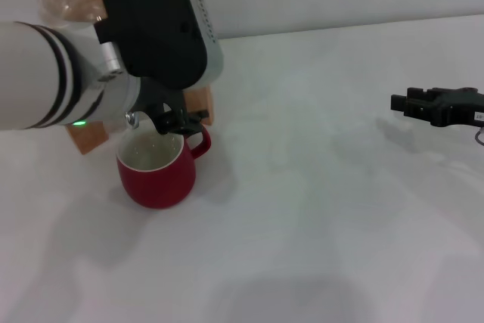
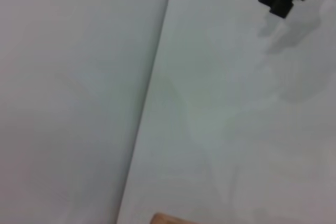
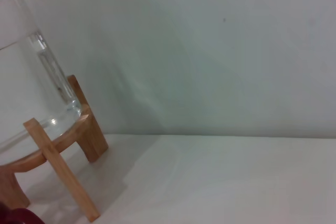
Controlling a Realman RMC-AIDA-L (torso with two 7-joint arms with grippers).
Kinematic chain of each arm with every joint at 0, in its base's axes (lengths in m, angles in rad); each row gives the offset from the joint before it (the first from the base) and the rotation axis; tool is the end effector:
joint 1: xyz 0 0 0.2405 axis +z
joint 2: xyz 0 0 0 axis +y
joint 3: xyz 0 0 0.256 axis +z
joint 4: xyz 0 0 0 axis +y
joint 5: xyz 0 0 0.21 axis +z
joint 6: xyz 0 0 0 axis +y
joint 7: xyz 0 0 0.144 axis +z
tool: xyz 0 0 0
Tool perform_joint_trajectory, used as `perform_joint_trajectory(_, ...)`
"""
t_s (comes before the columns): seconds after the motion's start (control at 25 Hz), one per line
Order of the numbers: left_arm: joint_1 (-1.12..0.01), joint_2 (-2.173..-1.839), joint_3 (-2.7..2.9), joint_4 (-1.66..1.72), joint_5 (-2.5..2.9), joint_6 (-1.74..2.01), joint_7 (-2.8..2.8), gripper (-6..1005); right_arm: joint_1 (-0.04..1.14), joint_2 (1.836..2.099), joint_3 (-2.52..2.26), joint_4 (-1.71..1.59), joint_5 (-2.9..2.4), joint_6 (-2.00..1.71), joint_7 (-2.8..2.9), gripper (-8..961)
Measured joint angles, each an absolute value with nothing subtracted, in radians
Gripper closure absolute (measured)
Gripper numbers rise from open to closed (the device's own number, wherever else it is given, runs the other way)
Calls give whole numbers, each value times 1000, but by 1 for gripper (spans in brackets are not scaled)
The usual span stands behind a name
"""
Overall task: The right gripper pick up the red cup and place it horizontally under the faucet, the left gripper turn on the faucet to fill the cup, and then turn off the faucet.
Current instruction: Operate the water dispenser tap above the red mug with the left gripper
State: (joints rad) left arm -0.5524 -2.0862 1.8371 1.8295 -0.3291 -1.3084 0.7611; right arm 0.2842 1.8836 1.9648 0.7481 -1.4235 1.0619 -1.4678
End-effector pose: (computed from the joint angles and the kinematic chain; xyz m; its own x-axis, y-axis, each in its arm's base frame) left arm -0.0568 0.3303 -0.0174 0.9309 -0.1069 -0.3492 -0.2890 -0.8001 -0.5256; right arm 0.3329 0.3433 0.0677 0.5853 -0.4982 -0.6397 -0.7979 -0.4940 -0.3454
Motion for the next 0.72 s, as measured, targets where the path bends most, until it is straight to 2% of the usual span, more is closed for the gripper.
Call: perform_joint_trajectory(0.72, -230, -2084, 1628, 1953, -856, -1146, 783, 123, 285, 1884, 1995, 744, -1423, 1078, -1469, 516)
